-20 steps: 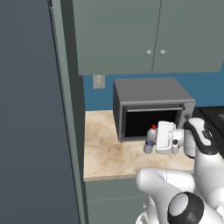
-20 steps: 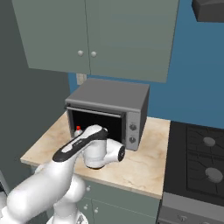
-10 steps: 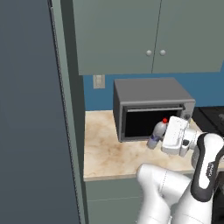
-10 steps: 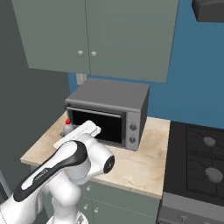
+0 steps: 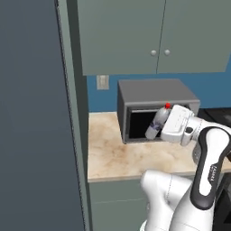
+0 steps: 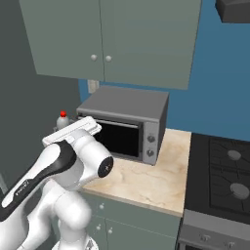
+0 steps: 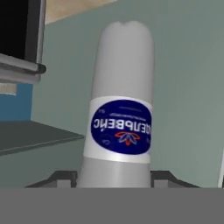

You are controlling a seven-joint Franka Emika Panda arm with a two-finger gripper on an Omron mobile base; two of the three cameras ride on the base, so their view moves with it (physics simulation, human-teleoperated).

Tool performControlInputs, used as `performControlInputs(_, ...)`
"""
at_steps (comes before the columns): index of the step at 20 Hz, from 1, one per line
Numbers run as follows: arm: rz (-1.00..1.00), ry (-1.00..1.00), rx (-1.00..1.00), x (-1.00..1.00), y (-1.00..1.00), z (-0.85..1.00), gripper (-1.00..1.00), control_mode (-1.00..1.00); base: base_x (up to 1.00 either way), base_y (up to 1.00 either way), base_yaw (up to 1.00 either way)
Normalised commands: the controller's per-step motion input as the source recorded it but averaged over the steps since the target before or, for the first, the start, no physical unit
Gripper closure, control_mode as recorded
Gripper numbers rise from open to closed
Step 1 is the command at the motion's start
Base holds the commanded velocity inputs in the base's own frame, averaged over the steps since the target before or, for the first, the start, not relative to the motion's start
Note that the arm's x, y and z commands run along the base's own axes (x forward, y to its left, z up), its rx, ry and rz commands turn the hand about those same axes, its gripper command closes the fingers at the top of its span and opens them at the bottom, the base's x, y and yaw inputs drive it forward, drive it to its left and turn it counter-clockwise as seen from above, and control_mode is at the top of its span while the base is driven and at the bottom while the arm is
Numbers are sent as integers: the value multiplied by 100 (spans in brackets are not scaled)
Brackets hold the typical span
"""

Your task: Take the bottled waters from the counter and place them in the freezer to freeze. Close the freezer door after placing the bottles.

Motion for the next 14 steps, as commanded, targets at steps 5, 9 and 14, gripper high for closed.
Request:
performControlInputs(5,0,0,0,0,0,0,100,100,-100,57,2)
performControlInputs(9,0,0,0,0,0,0,100,100,-100,95,4)
performControlInputs(14,0,0,0,0,0,0,100,100,-59,100,20)
